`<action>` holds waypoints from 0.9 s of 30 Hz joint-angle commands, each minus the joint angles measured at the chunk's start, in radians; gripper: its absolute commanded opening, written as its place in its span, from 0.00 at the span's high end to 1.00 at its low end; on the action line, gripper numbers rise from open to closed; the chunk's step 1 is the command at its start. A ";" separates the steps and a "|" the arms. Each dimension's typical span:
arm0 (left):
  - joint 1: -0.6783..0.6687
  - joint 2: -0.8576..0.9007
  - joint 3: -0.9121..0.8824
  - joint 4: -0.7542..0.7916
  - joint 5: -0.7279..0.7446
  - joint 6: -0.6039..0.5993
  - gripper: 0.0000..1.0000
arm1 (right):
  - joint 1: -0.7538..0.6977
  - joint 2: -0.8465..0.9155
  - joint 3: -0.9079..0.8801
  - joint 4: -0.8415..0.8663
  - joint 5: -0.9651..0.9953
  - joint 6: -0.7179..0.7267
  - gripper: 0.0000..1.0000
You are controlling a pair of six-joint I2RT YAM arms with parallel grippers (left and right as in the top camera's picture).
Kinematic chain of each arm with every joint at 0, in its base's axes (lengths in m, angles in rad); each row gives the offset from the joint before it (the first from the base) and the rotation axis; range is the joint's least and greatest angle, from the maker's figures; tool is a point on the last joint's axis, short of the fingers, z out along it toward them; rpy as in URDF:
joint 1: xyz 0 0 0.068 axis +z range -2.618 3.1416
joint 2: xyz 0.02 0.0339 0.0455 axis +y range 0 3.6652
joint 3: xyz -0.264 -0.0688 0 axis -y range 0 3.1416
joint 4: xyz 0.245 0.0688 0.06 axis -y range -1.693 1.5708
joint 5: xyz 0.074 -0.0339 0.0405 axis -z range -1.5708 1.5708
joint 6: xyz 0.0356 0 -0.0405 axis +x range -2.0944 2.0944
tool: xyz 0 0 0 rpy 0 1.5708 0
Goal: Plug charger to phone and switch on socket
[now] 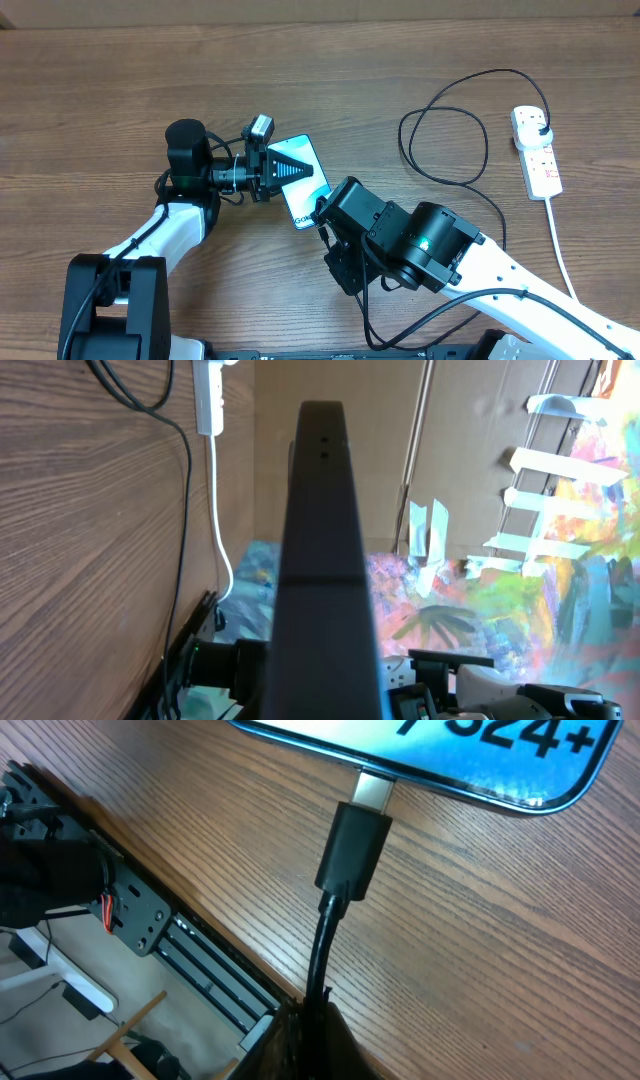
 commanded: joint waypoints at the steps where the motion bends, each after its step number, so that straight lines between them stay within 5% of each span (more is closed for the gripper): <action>1: -0.003 -0.002 0.011 0.008 0.037 0.053 0.96 | 0.004 0.004 -0.002 0.018 0.011 0.003 0.96; 27: -0.003 -0.002 0.011 0.008 0.107 0.065 0.96 | 0.004 0.005 -0.002 0.080 0.071 0.003 0.96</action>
